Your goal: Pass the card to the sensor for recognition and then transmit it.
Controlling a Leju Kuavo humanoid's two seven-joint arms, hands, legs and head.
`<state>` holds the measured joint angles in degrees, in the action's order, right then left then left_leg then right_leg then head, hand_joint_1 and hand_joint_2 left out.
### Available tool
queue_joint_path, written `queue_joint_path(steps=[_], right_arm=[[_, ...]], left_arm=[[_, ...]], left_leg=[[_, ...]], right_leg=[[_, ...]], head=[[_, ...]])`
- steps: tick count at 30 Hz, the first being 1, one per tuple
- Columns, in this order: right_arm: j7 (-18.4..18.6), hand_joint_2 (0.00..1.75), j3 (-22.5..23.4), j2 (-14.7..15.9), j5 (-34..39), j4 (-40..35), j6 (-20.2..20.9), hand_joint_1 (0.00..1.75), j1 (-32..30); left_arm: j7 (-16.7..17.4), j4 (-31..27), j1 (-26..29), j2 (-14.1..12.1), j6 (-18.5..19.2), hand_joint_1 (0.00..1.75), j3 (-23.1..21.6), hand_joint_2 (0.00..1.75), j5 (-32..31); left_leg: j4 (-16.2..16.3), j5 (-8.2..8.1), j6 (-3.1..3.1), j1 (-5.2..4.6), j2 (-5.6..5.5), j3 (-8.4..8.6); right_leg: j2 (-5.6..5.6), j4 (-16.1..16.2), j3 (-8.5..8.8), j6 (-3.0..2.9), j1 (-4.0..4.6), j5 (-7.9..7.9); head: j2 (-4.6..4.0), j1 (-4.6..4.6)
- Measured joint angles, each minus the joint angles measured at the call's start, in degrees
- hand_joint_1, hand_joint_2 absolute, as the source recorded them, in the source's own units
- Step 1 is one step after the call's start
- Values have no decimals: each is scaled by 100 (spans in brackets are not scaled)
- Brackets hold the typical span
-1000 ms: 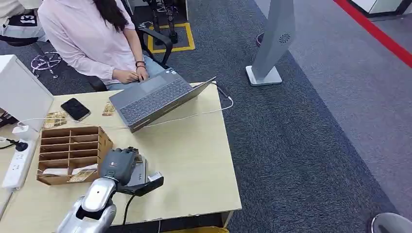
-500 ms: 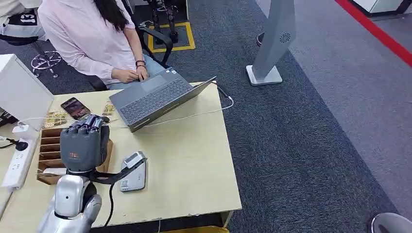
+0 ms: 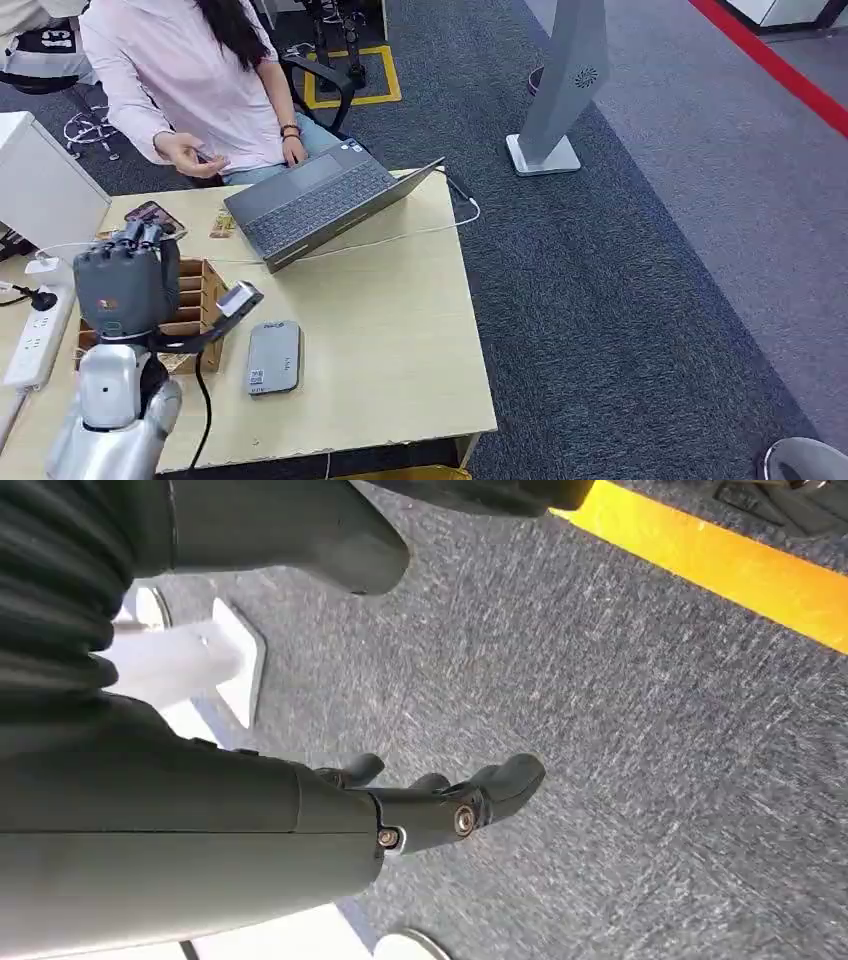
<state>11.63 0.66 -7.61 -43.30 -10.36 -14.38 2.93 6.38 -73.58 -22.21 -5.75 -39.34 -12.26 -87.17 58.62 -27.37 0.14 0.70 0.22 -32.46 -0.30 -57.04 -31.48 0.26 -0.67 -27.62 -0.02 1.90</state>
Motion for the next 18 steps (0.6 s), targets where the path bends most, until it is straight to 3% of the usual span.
queue_joint_path(steps=[6, 13, 14, 16, 17, 18], right_arm=[[22, 175, 0, 0, -109, 0, 26, 0, 3], [26, 175, 0, 0, -127, 0, 68, 0, 7], [26, 175, 0, 0, -131, 0, 59, 0, 8], [20, 175, 0, 0, -133, 0, 59, 0, 8], [20, 175, 0, 0, -135, 0, 59, 0, 8], [20, 175, 0, 0, -146, 0, 59, 0, 8]], left_arm=[[-420, 1359, -945, -607, -6, 175, 983, 175, 57], [-431, 1879, -1113, -651, -11, 175, 1296, 175, 11], [-433, 1925, -1124, -644, -11, 19, 1302, 175, 9], [-433, 1990, -1127, -644, -13, 42, 1324, 175, 9], [-435, 2014, -1126, -640, -13, 14, 1348, 175, 11], [-459, 2038, -1126, -629, -13, 14, 1370, 175, 17]], left_leg=[[0, 12, -17, 10, 13, -2], [0, 13, -19, 8, 7, -12], [0, 13, -19, 7, 7, -12], [0, 13, -19, 6, 7, -12], [0, 13, -19, 6, 7, -12], [0, 13, -19, 6, 6, -12]], right_leg=[[16, -13, -18, -19, 13, 12], [10, -12, -21, -18, 14, 12], [10, -12, -21, -17, 14, 12], [10, -12, -20, -17, 13, 13], [10, -11, -21, -17, 13, 13], [9, -11, -21, -17, 13, 13]], head=[[0, -11], [0, -11], [0, -9], [0, -11], [0, -11], [0, -11]])
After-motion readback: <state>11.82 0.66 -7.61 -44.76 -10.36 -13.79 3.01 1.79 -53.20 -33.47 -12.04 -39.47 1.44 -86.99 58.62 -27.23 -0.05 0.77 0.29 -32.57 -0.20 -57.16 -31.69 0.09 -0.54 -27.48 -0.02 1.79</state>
